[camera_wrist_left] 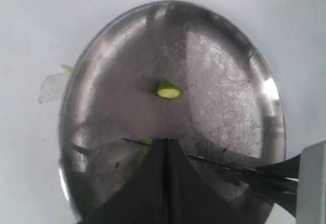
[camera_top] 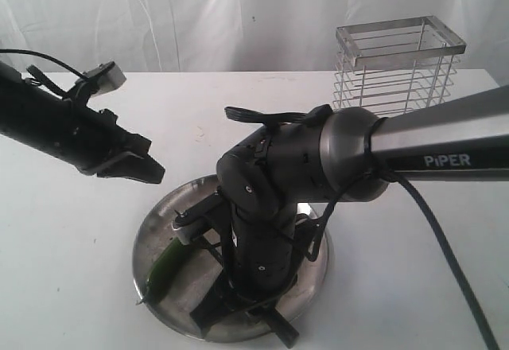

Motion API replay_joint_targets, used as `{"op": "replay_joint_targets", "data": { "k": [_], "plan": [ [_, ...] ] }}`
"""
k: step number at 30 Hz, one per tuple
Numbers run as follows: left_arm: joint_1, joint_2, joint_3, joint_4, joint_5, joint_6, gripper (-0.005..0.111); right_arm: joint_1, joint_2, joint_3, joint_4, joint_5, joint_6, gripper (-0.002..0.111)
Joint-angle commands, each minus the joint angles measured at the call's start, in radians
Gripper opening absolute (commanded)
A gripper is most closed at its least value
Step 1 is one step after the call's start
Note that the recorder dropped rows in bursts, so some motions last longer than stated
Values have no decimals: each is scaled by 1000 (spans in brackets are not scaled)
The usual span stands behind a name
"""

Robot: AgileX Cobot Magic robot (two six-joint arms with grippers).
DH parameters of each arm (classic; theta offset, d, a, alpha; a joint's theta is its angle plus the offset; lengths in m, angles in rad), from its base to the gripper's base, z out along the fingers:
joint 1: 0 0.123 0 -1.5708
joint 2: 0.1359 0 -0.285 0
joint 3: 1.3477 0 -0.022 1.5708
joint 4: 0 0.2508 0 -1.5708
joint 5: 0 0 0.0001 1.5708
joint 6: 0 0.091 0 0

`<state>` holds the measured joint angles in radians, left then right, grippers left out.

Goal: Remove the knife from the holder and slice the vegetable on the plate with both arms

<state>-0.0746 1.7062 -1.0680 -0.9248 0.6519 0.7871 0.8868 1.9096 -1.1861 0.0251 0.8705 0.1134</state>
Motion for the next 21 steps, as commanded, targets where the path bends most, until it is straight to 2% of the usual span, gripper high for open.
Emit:
{"op": "replay_joint_targets", "data": {
  "k": [1,4,21],
  "plan": [
    [-36,49,-3,-110,50,86,0,1,-3,0,2,-3,-14,0],
    [-77,77,-3,-136,19,107,0,1,-3,0,2,-5,-14,0],
    [-77,117,14,-68,-16,104,0,1,-3,0,2,-5,-14,0]
  ]
}}
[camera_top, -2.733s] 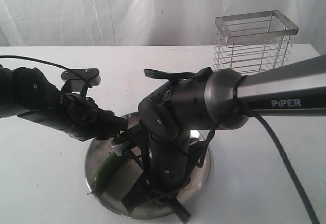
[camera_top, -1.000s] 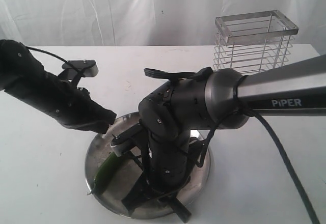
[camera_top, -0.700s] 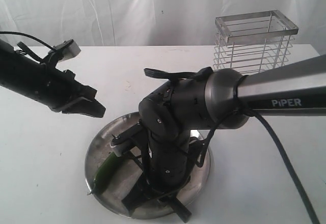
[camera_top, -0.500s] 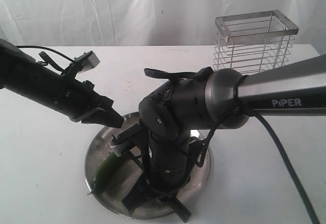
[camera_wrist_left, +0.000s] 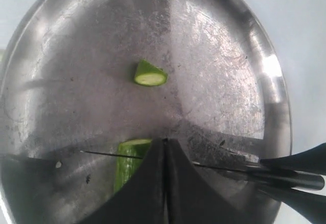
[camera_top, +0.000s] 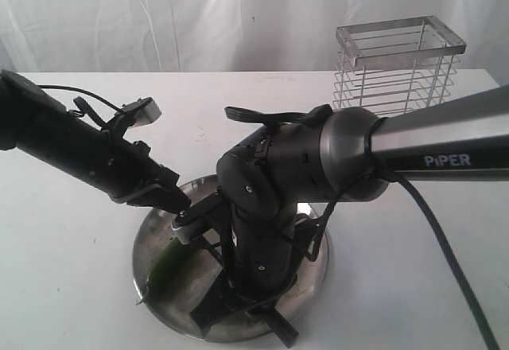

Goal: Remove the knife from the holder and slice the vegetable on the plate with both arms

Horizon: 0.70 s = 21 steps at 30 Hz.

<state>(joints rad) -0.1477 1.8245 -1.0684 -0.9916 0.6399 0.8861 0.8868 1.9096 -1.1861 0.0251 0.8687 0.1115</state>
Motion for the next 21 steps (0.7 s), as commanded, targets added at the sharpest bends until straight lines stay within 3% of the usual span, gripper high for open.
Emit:
{"op": "replay_joint_targets", "data": {
  "k": [1,17,21],
  "plan": [
    [-4,-2,22,-2,-17,5,0,1,-3,0,2,-3,-12,0],
    [-4,1,36,-65,-21,11,0,1,-3,0,2,-3,-12,0],
    [-9,36,45,-67,-75,34,0,1,-3,0,2,-4,-16,0]
  ]
}}
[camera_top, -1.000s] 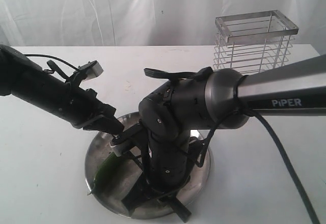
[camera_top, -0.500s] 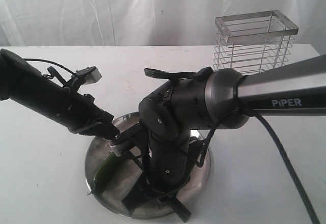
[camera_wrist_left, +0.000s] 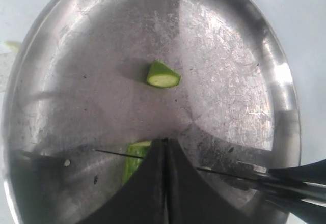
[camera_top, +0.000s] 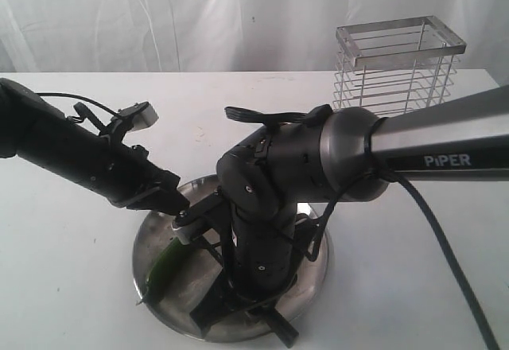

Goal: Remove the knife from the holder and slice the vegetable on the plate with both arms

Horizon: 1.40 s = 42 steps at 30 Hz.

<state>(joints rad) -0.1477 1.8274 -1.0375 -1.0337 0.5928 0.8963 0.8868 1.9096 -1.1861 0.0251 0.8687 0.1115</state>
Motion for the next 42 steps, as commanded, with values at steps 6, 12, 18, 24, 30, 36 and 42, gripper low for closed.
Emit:
{"op": "replay_joint_targets", "data": {
  "k": [6,12,18,24,30,36,42],
  "plan": [
    [-23,128,16,1,-41,24,0,1,-3,0,2,-4,-21,0],
    [-23,100,-12,1,6,21,0,1,-3,0,2,-2,-21,0],
    [-23,22,-60,1,53,20,0,1,-3,0,2,0,-21,0],
    [-23,16,-43,5,26,20,0,1,-3,0,2,0,-21,0],
    [-26,94,29,22,-78,20,0,1,-3,0,2,0,-21,0],
    [-27,169,47,18,-93,20,0,1,-3,0,2,14,-23,0],
    [-25,105,4,14,-40,19,0,1,-3,0,2,25,-28,0]
  ]
}}
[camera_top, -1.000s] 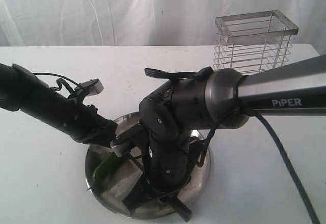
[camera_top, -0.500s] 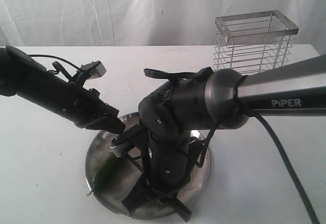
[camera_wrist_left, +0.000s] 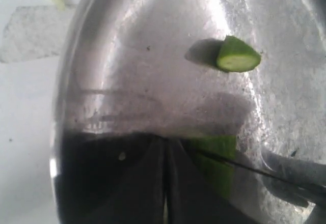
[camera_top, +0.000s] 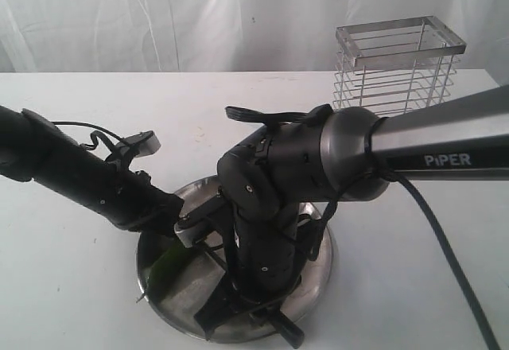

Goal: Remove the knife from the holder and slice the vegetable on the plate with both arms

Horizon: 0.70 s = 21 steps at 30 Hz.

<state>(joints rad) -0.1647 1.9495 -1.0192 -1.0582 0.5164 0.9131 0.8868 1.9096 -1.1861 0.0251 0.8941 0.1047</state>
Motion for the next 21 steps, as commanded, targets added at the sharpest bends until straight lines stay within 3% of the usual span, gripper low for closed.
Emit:
{"op": "replay_joint_targets", "data": {
  "k": [1,10,17,21],
  "plan": [
    [-8,-32,-24,38,48,0,0,1,-3,0,2,-1,-21,0],
    [-6,-123,-38,43,52,0,0,1,-3,0,-2,-1,-23,0],
    [-8,-40,27,38,-28,0,0,1,-3,0,-2,-1,-23,0],
    [-10,12,28,3,-5,3,0,1,-3,0,-2,-3,-23,0]
  ]
}}
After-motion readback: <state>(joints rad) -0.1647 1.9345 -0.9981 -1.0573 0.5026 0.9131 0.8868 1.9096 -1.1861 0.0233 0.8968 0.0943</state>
